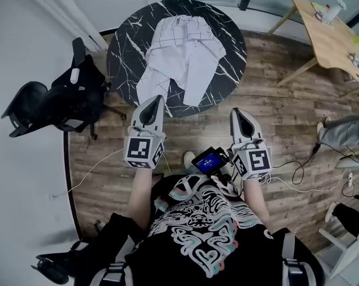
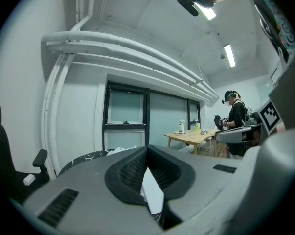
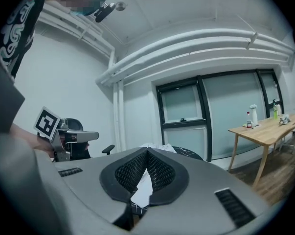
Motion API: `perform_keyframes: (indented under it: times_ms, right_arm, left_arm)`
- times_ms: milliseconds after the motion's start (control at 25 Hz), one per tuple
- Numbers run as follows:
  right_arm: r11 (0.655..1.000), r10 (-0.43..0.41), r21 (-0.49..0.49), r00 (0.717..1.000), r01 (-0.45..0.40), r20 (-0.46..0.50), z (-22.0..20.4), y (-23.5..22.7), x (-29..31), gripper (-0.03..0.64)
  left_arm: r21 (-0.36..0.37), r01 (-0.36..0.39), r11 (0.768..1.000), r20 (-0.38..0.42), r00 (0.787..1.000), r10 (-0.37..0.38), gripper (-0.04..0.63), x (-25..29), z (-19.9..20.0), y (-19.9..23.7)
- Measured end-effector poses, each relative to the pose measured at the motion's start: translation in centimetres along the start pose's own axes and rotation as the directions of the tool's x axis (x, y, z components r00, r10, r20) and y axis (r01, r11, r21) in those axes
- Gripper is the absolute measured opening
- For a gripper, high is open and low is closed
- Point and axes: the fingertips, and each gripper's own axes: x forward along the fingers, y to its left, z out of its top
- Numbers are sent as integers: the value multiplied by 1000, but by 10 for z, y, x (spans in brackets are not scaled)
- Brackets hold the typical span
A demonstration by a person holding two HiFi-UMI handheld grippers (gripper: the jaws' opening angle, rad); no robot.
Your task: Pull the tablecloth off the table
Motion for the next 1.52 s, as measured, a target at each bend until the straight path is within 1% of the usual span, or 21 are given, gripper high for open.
perform_keyframes:
  times_ms: [240, 360, 560, 800, 1000, 1280, 1520]
  right_arm:
    - [1000, 4, 7, 1000, -4, 19, 4, 3, 6, 28]
    - [1000, -7, 19, 999, 6, 38, 8, 0, 10, 28]
    - [1000, -16, 3, 1000, 16, 22, 6, -9, 25, 28]
    - [1000, 7, 9, 1000, -7, 9, 6, -17, 54, 28]
    - [1000, 24, 7, 1000, -24, 3, 7, -25, 88, 28]
    - [999, 36, 8, 999, -36, -6, 12, -44, 130, 28]
    - [998, 62, 16, 998, -62, -21, 12, -48, 159, 28]
  left_arm:
    - [4, 9, 1000, 6, 1000, -9, 19, 5, 0, 3]
    - [10, 15, 1000, 12, 1000, -15, 19, 11, 3, 4]
    - [23, 14, 1000, 22, 1000, -14, 20, 21, 7, 11]
    - [28, -4, 1000, 20, 1000, 4, 20, 44, 9, 29]
    - [17, -31, 999, 27, 999, 30, 20, 67, 10, 51]
    - [8, -45, 999, 33, 998, 44, 20, 104, 16, 72]
    - [-1, -66, 998, 28, 997, 66, 20, 119, 19, 89]
